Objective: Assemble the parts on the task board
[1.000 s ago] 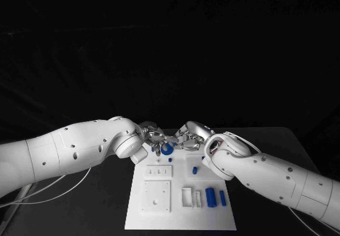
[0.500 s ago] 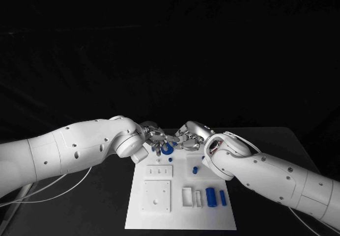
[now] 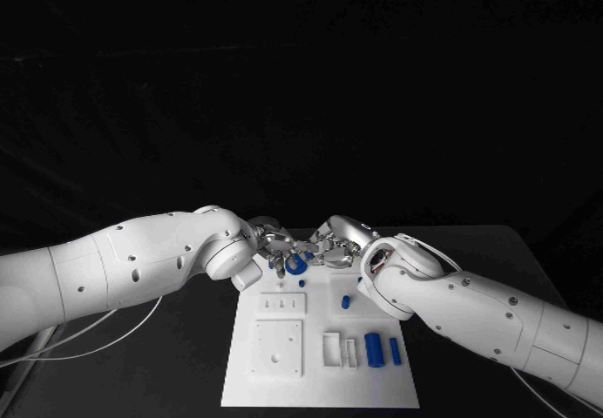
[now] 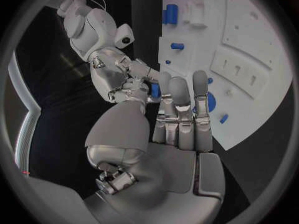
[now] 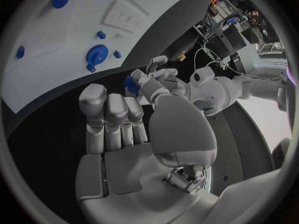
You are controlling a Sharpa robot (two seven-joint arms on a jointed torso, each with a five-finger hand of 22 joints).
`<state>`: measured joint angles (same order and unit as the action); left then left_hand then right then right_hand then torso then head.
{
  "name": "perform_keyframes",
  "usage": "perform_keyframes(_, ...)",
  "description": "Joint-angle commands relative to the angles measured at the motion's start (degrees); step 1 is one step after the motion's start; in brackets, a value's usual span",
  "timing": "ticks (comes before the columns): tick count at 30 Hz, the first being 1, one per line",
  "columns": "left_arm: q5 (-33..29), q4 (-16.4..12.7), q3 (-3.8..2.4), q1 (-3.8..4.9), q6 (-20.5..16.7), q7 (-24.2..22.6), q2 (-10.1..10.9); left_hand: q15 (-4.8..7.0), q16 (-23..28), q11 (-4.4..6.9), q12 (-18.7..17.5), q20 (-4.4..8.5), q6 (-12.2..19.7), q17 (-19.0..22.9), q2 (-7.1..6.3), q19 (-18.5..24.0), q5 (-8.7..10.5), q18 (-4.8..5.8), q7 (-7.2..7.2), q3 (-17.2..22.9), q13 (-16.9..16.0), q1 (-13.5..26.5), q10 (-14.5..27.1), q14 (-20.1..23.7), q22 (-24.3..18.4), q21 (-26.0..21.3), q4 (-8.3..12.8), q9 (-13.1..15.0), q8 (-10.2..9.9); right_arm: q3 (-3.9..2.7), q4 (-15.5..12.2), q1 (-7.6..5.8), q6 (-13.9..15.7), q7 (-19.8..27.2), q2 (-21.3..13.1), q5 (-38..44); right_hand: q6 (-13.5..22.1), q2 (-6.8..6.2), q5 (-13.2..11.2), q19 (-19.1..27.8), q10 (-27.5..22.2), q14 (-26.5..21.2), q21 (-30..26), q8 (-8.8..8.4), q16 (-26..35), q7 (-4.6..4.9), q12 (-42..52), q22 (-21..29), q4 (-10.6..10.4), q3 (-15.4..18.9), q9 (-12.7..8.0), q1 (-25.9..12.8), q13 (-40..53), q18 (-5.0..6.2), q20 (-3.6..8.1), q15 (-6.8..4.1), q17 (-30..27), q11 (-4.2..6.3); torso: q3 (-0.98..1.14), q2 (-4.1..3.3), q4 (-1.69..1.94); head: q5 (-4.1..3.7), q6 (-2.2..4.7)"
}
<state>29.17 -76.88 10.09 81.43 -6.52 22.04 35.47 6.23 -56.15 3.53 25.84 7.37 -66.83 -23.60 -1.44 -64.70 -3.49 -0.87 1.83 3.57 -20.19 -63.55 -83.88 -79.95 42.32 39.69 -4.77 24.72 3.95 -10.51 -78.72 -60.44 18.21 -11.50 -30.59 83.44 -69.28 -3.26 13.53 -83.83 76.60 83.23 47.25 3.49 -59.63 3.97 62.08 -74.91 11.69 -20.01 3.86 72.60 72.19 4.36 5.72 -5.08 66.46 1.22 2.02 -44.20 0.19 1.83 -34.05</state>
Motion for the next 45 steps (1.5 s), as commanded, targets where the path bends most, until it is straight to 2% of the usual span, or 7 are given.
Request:
perform_keyframes(1, 0.5, -0.4, -0.08, 0.06, 2.1, -0.9, -0.4, 0.15, -0.2, -0.08, -0.2, 0.03, -0.2, 0.1, -0.17, -0.2, 0.13, 0.19, 0.05, 0.1, -0.1, -0.4, -2.6, 0.4, 0.2, -0.3, -0.1, 0.1, -0.2, 0.04, -0.2, -0.01, -0.7, 0.4, 0.3, 0.5, -0.4, 0.27, -0.2, -1.2, 0.1, 0.2, -0.1, 0.14, -0.3, -0.07, 0.0, -5.7, -0.2, 0.1, 0.1, -0.1, 0.1, 0.1, 0.37, 0.02, 0.0, 0.25, 0.02, -0.03, 0.09, -0.01, -0.13)
perform_keyframes(18, 1.3, -0.1, -0.08, 0.06, 2.4, -0.5, -0.5, 0.32, -0.5, 0.14, -0.1, 0.21, -0.3, 0.0, 6.02, -0.5, -4.02, 0.29, -0.36, -1.1, -0.1, -3.1, -2.7, 0.4, 1.7, -1.0, 6.3, -0.8, -0.2, 0.11, -0.8, 0.0, -0.6, 0.1, 0.2, 0.6, -0.3, 0.33, -0.1, -1.3, 0.1, 0.2, 0.3, 0.12, -0.4, -0.07, 0.1, -5.8, -0.1, 0.1, 0.1, -0.1, 0.2, 0.08, 0.39, 0.01, 0.1, 0.28, 0.03, -0.01, 0.06, 0.07, -0.2)
perform_keyframes(22, 1.2, -0.2, -0.08, 0.06, 1.8, -0.6, -0.5, 0.38, -0.6, 0.19, -0.2, 0.26, 0.0, 0.0, 6.79, -0.5, -8.83, 0.28, -0.44, 0.0, 0.0, -4.2, -2.7, 0.3, 1.9, -1.1, 7.9, -1.0, -0.2, 0.12, -0.8, 0.0, -0.7, 0.0, 0.2, 0.6, -0.4, 0.33, -0.1, -1.3, 0.1, 0.2, 0.6, 0.12, -0.3, -0.06, 0.0, -5.9, -0.1, 0.1, 0.1, -0.1, 0.1, 0.05, 0.39, 0.01, 0.1, 0.28, 0.01, -0.03, 0.08, 0.05, -0.25)
perform_keyframes(33, 1.2, -0.2, -0.08, 0.06, 1.2, -1.0, -0.4, 0.35, -0.7, 0.08, -0.2, 0.27, 0.0, 0.0, 9.58, -0.3, -12.97, 0.05, -0.25, 4.6, 0.1, -5.0, -2.7, 0.4, 3.1, -1.0, 14.1, 0.4, -0.1, 0.15, -0.6, 0.01, -0.8, -0.1, 0.2, 0.6, -0.4, 0.33, -0.1, -1.3, 0.1, 0.2, 0.6, 0.12, -0.3, -0.06, 0.0, -5.9, -0.1, 0.1, 0.1, -0.1, 0.1, 0.05, 0.39, 0.01, 0.1, 0.28, 0.04, -0.02, 0.1, -0.03, -0.32)
perform_keyframes(35, 1.2, -0.2, -0.08, 0.06, 1.1, -1.1, -0.4, 0.36, -0.7, 0.06, -0.1, 0.27, -0.1, 0.0, 10.02, -0.2, -12.2, -0.04, -0.2, 5.7, 0.1, -5.1, -2.7, 0.4, 3.4, -0.9, 15.0, 0.8, -0.1, 0.16, -0.5, 0.02, -0.9, -0.1, 0.2, 0.6, -0.4, 0.33, -0.1, -1.3, 0.1, 0.2, 0.6, 0.12, -0.3, -0.06, 0.0, -5.9, -0.1, 0.1, 0.1, -0.1, 0.1, 0.05, 0.39, 0.01, 0.1, 0.28, 0.03, 0.0, 0.11, -0.06, -0.36)
perform_keyframes(36, 1.2, -0.2, -0.08, 0.06, 0.9, -1.2, -0.4, 0.55, -0.9, -0.05, 0.2, 0.27, -0.3, -0.2, 9.24, -0.1, -4.12, -0.37, 0.06, 15.2, 0.2, -3.2, -2.5, 0.3, 4.2, -0.4, 17.0, 1.1, -0.3, 0.17, -0.5, 0.03, -0.9, -0.1, 0.2, 0.6, -0.4, 0.33, -0.1, -1.3, 0.1, 0.2, 0.6, 0.12, -0.3, -0.06, 0.0, -5.9, -0.1, 0.1, 0.1, -0.1, 0.1, 0.05, 0.39, 0.01, 0.1, 0.28, 0.02, 0.0, 0.12, -0.06, -0.37)
perform_keyframes(45, 1.2, -0.3, -0.08, 0.07, 0.4, -1.4, -0.4, 0.73, -1.0, 0.45, 1.2, 0.54, -3.6, -0.4, 5.05, -0.2, -4.56, -0.12, -1.41, 20.6, 0.4, -0.6, -2.8, 0.1, 5.3, -0.7, 15.1, 7.0, 0.4, 0.27, -0.2, 0.15, -1.1, 0.0, 0.3, 0.4, 0.5, -0.01, -0.2, -1.2, -0.3, 0.1, 0.1, 0.06, 0.3, 0.1, -0.7, -5.8, -0.4, 0.3, 0.0, -0.4, -0.3, 0.08, 0.34, 0.08, -0.3, 0.19, 0.06, -0.02, 0.15, -0.07, -0.44)
